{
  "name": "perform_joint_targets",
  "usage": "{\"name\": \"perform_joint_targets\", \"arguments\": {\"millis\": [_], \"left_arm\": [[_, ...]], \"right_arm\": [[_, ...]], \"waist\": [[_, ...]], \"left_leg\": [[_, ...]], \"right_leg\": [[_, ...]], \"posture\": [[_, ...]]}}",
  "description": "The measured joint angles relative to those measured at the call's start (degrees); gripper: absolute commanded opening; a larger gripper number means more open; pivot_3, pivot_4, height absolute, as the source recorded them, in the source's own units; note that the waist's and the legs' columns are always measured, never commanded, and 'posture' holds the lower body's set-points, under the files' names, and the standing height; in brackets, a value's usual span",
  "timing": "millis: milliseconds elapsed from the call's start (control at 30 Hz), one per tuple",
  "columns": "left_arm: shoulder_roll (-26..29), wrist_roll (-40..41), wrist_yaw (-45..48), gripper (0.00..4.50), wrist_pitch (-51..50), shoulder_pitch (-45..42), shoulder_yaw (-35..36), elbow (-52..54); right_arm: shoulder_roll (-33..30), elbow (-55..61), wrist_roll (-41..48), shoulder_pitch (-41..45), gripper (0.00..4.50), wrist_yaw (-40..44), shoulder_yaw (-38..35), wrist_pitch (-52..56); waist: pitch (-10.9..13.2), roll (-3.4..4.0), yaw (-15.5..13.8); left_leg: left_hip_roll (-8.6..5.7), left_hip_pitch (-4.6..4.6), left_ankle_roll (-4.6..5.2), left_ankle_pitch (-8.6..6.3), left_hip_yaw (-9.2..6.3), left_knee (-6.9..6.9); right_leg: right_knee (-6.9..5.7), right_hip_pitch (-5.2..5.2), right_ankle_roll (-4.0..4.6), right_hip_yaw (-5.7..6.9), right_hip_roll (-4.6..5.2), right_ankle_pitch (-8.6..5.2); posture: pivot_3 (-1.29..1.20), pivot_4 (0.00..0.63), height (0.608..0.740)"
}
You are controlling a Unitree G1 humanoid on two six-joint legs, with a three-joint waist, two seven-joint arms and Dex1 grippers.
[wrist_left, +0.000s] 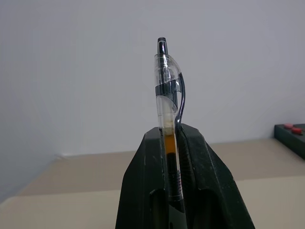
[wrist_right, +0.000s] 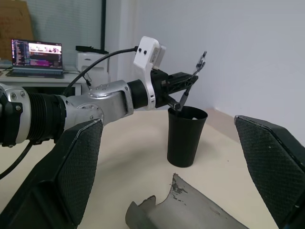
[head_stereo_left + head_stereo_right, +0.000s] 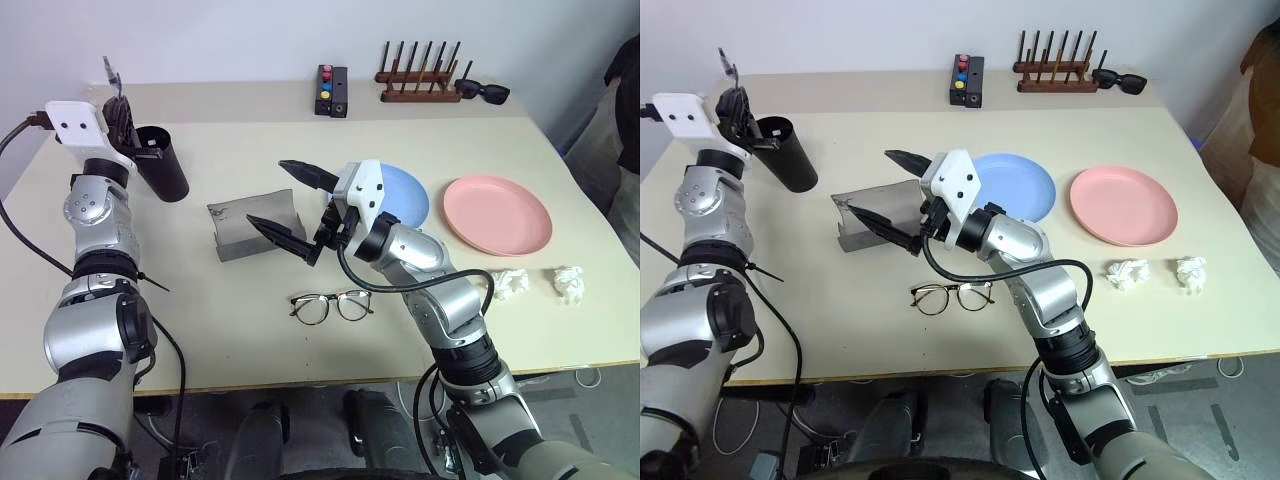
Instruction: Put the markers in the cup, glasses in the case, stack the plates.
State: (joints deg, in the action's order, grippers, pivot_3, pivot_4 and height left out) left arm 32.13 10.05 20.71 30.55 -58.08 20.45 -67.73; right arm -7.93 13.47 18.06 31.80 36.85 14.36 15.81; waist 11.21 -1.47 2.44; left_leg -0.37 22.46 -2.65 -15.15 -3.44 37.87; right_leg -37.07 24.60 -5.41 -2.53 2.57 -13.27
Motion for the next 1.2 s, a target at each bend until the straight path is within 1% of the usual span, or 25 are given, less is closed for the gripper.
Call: {"name": "perform_joint_targets", "arguments": {"millis": [133, 300, 800, 867, 967, 1033, 1067, 1167, 1200], "left_arm": [[-0.2, 0.0, 0.0, 0.02, -0.1, 0.1, 0.0, 0.0], [-0.5, 0.0, -0.1, 2.13, -0.3, 1.2, -0.1, 0.0], [-0.8, 0.7, -0.2, 2.13, -0.3, 1.2, 0.1, 0.4], [-0.8, 1.5, 1.3, 2.13, -0.4, 1.2, 0.2, 1.8], [-0.7, 3.4, 7.4, 2.13, -4.3, 1.2, 0.0, 6.9], [-0.5, 5.6, 13.3, 2.67, -9.5, 2.1, -1.0, 12.3], [0.2, 7.2, 17.5, 3.03, -13.9, 4.0, -1.9, 17.5], [3.4, 11.1, 28.7, 4.46, -28.0, 12.6, -6.8, 32.9], [5.1, 11.9, 32.2, 4.46, -32.4, 15.8, -9.1, 38.0]], "right_arm": [[0.0, 0.0, 0.0, 0.0, 4.5, 0.0, 0.0, 0.0], [0.0, 0.0, 0.0, 0.0, 4.5, 0.0, 0.0, 0.0], [-0.2, 0.0, 0.0, 0.0, 4.5, 0.0, 0.0, 0.0], [-0.9, 0.0, 0.0, 0.0, 4.5, 0.0, -0.1, 0.1], [-3.4, 0.1, -0.4, -0.1, 4.5, 0.1, -0.6, 0.2], [-5.2, 0.2, -0.5, -0.5, 4.5, 0.1, -1.6, 0.3], [-6.3, 0.4, -0.5, -1.0, 4.5, 0.2, -2.1, 0.3], [-10.0, 0.8, -0.6, -3.2, 4.5, 0.4, -4.1, 0.9], [-11.0, 1.0, -0.6, -3.9, 4.5, 0.6, -4.6, 1.0]], "waist": [[0.0, 0.0, 0.0], [0.0, 0.0, 0.0], [0.0, 0.0, 0.0], [0.0, 0.0, 0.0], [0.0, 0.0, -0.2], [0.0, 0.0, -0.1], [0.0, 0.0, 0.0], [0.0, 0.04, 0.5], [0.0, 0.04, 0.6]], "left_leg": [[0.0, 0.0, 0.0, 0.0, 0.0, 0.0], [0.0, 0.0, 0.0, 0.0, 0.0, 0.0], [0.0, 0.0, 0.0, 0.0, 0.0, 0.0], [0.0, 0.01, 0.0, 0.0, 0.0, 0.0], [-0.01, 0.02, 0.0, 0.0, -0.01, 0.01], [-0.02, 0.02, 0.0, 0.0, 0.0, 0.01], [-0.02, 0.01, 0.0, 0.0, 0.01, -0.01], [0.02, -0.04, 0.0, 0.0, 0.05, -0.12], [0.06, -0.05, 0.0, 0.0, 0.04, -0.16]], "right_leg": [[0.0, 0.0, 0.0, 0.0, 0.0, 0.0], [0.0, 0.0, 0.0, 0.0, 0.0, 0.0], [0.0, 0.0, 0.0, 0.0, 0.0, 0.0], [0.0, 0.0, 0.0, 0.0, 0.0, 0.0], [0.02, -0.02, 0.0, 0.0, 0.01, 0.0], [0.03, -0.04, 0.0, 0.0, 0.02, 0.0], [0.05, -0.04, 0.0, -0.02, 0.02, 0.0], [0.05, -0.01, 0.01, -0.09, -0.01, -0.02], [0.05, -0.01, 0.02, -0.09, -0.04, -0.03]], "posture": [[0.0, 0.15, 0.735], [0.0, 0.15, 0.735], [0.0, 0.15, 0.735], [0.0, 0.15, 0.735], [0.0, 0.15, 0.735], [0.0, 0.15, 0.735], [0.0, 0.15, 0.735], [0.0, 0.15, 0.735], [0.0, 0.15, 0.735]]}}
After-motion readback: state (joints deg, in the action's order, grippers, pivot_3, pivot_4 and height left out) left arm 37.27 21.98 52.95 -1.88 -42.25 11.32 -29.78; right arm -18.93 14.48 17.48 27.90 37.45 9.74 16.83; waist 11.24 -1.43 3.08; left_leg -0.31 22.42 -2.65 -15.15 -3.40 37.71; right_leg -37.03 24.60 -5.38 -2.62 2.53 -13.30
